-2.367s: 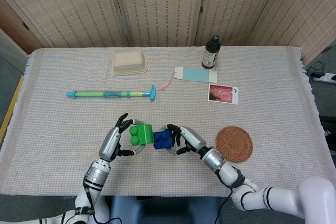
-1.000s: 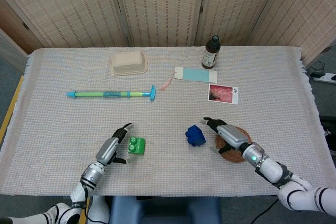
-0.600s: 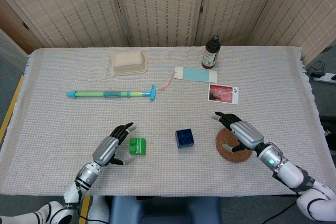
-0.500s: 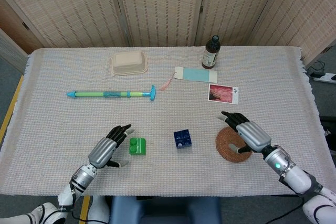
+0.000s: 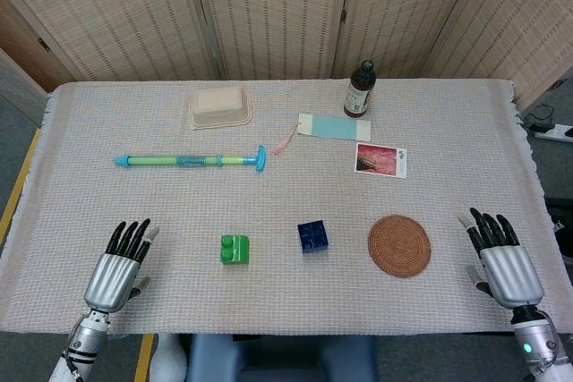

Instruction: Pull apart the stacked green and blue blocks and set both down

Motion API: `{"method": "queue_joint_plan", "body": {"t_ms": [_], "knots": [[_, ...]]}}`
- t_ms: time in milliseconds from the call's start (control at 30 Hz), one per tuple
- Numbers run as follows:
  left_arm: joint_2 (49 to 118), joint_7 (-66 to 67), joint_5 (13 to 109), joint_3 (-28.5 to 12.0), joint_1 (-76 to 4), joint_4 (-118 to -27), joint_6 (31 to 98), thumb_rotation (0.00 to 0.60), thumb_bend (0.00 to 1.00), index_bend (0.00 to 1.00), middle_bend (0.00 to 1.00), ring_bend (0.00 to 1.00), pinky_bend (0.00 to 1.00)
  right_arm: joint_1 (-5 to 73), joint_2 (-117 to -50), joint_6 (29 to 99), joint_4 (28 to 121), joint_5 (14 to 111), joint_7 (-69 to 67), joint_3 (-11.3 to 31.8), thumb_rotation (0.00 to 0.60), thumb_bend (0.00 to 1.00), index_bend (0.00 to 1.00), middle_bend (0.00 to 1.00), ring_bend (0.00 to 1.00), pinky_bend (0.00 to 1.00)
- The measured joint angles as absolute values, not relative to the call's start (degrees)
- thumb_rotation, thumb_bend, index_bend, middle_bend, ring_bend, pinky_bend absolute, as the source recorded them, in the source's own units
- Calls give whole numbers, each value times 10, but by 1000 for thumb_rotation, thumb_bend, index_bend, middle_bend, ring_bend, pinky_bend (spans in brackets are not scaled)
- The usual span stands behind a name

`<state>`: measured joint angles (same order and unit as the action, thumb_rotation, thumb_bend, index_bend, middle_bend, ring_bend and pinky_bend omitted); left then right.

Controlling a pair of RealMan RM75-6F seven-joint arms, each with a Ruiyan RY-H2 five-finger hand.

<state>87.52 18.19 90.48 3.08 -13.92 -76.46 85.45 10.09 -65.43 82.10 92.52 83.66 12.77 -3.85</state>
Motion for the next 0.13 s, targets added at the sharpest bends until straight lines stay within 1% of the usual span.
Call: {"method": "queue_joint_plan", "body": {"t_ms": [133], "knots": [[874,182,870,16,-128,-771,844,600,239,43,0,0,0,97,-656,819,925,846,127,-38,600,406,0,0,0,0]]}}
